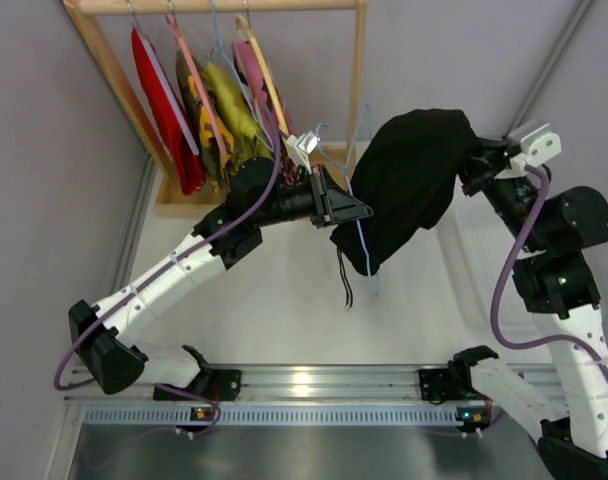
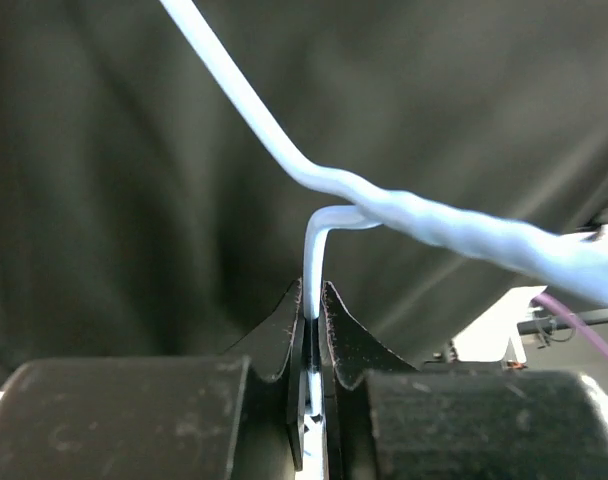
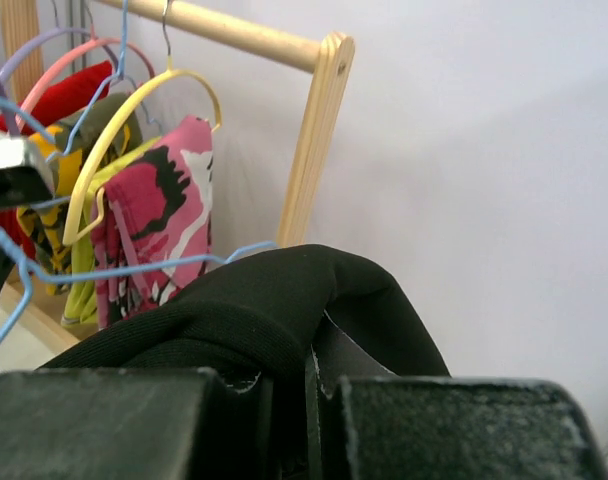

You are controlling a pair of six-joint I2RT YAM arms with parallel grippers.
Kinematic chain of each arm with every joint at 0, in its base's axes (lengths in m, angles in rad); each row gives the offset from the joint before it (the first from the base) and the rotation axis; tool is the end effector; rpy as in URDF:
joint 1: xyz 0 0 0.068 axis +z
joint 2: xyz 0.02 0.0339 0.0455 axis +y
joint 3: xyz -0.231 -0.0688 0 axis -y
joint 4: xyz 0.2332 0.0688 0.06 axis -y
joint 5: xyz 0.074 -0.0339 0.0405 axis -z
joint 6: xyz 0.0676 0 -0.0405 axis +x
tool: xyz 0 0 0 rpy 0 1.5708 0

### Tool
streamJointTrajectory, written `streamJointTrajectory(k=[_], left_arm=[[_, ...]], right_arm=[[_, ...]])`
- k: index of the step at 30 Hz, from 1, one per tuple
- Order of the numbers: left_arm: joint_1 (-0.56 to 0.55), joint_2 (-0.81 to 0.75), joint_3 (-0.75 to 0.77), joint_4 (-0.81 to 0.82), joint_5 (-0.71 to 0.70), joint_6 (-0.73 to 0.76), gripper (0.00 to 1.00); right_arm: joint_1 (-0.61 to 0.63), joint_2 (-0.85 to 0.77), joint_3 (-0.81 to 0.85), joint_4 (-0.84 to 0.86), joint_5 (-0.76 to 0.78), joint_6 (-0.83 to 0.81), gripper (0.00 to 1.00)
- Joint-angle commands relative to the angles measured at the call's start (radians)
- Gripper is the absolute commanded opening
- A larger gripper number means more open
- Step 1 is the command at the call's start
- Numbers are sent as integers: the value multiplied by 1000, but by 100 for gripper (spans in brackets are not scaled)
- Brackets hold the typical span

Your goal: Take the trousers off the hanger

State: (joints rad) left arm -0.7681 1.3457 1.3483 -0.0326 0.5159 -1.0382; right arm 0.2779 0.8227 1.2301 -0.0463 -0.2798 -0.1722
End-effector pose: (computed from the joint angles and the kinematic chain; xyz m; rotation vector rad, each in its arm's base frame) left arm 0.2172 -0.2562 0.3953 0.2223 1.9143 -1.7277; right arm 0.1711 0.0682 0.4794 -0.5076 1.1187 0.2613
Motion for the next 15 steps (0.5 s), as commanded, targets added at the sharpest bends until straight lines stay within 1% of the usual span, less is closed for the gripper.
streamJointTrajectory(k=[1,6,15], left_arm=[[7,-52,-40,80,-1,55,0],[7,-68,-78,76,-4,69,0],[7,-83,-124,74,-4,87,0]], right_arm=[[-13,9,121,181,50,11,0],[-13,33,216,217,82,-24,0],[-14,73,336,296,126,-177,0]])
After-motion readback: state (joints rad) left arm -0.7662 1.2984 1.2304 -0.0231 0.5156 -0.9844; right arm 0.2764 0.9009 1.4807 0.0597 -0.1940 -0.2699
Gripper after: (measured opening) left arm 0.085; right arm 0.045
